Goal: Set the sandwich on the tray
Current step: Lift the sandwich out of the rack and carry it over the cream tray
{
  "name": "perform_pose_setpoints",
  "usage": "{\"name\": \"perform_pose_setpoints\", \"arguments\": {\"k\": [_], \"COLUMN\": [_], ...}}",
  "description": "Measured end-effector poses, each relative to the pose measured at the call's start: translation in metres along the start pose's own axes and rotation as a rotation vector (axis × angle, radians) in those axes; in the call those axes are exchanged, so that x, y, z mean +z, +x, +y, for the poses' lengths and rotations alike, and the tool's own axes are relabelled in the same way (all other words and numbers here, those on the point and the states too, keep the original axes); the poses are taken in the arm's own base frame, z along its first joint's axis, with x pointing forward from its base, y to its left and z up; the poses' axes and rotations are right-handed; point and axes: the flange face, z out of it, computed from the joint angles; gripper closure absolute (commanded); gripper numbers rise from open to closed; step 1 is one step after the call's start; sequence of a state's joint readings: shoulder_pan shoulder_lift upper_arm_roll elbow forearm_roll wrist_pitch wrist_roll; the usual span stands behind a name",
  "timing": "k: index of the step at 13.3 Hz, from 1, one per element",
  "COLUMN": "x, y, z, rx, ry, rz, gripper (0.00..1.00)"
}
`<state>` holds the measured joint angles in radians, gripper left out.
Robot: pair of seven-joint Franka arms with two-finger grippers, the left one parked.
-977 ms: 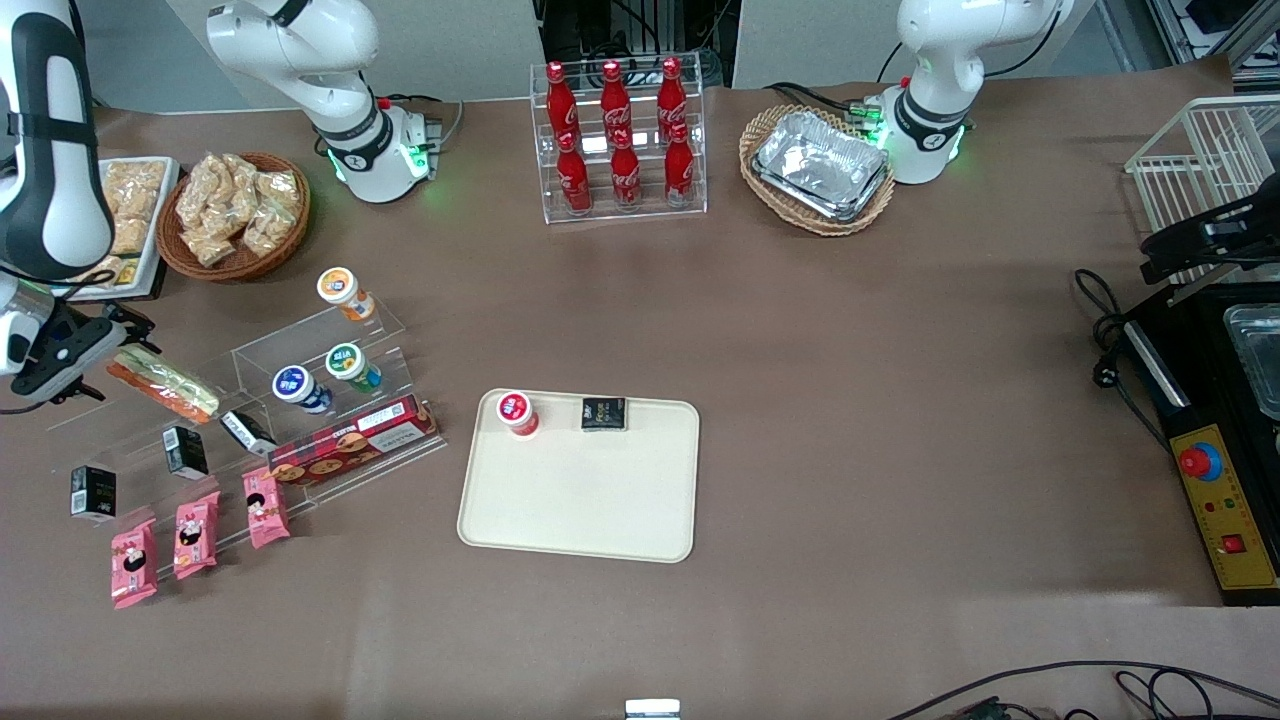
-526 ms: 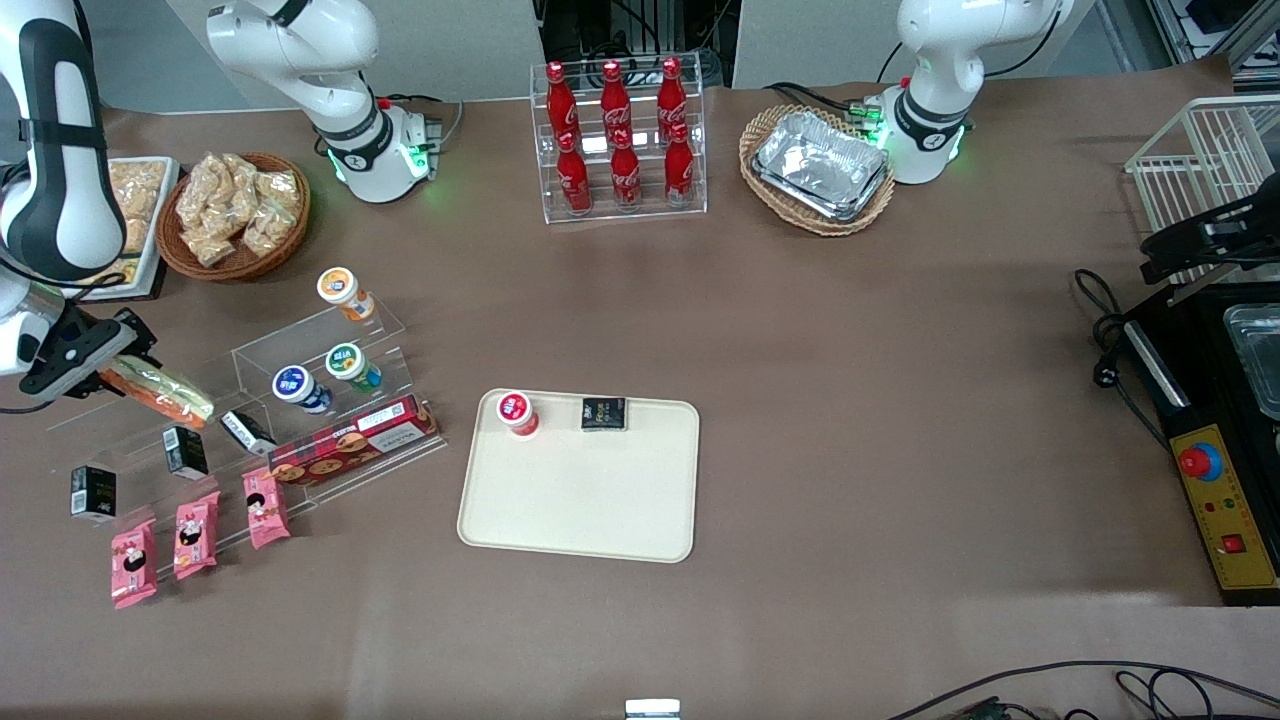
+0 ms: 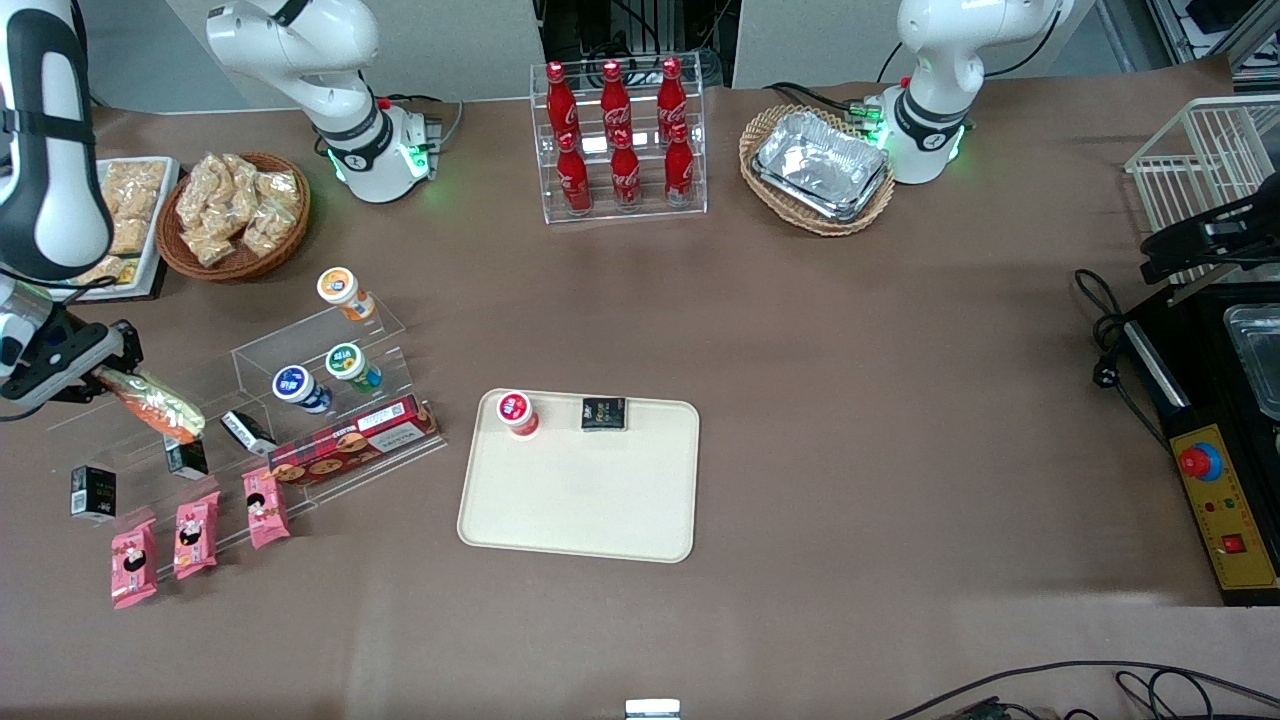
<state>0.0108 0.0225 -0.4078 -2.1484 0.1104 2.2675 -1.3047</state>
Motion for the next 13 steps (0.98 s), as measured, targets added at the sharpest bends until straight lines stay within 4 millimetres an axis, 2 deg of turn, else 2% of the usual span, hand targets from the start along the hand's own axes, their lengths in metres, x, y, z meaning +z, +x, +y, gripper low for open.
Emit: {"name": "perform_pose_setpoints", "arguments": {"k": [4,7,10,13], "x": [-0.056,-0.086,-0.085,-0.061], "y": [0.066,0.140,0.222,0.300], "z": [-0.003,-0.031,-0.080,-0.120], "rx": [-0.025,-0.027,-0.024,-0.100], "ry": [0.082,0.107,0.123,0.120], "rz": [0.075,0.083,0.071,0.031], "gripper": [0.83,0.83,0.83,0.83]}}
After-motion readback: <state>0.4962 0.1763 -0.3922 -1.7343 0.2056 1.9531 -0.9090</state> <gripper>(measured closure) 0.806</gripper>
